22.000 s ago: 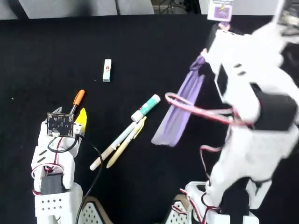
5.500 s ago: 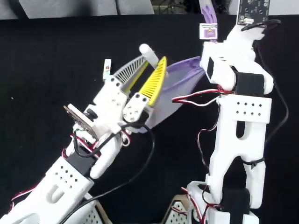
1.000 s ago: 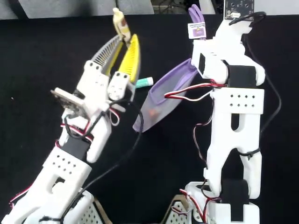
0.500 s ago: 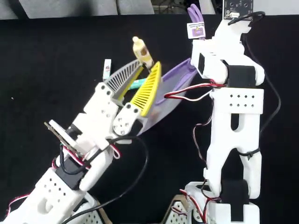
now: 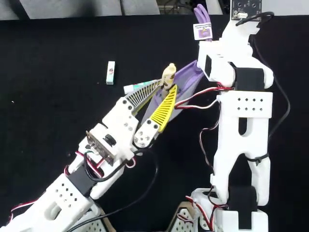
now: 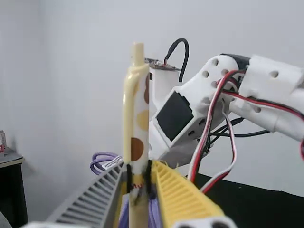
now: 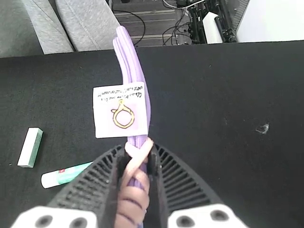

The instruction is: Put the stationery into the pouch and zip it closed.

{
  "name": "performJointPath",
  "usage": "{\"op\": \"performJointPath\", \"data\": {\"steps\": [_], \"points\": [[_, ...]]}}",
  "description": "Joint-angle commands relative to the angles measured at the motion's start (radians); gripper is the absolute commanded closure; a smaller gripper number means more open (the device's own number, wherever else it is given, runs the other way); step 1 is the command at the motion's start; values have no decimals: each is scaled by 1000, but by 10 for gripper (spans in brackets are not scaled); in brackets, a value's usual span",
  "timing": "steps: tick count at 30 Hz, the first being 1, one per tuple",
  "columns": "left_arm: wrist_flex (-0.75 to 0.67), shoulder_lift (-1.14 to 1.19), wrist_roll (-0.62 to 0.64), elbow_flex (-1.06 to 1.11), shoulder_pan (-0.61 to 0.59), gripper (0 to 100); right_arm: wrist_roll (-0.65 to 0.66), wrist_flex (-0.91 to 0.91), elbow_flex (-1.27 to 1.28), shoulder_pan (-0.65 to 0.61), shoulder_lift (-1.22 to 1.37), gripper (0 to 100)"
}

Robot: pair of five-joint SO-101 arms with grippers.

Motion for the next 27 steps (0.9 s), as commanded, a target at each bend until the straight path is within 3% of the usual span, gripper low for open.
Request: {"op": "performJointPath", "data": {"steps": [1,10,17,27], "points": [[20,-17,-8,-16,-10,907,14,-5,-21,-21,5,988],[523,-17,164,-348,-18,825,14,-5,-21,-23,5,988],[631,-15,212,-486,-107,823,14,2,-21,-23,5,988],[614,238,210,-456,-27,826,12,2,-21,-21,5,988]]}}
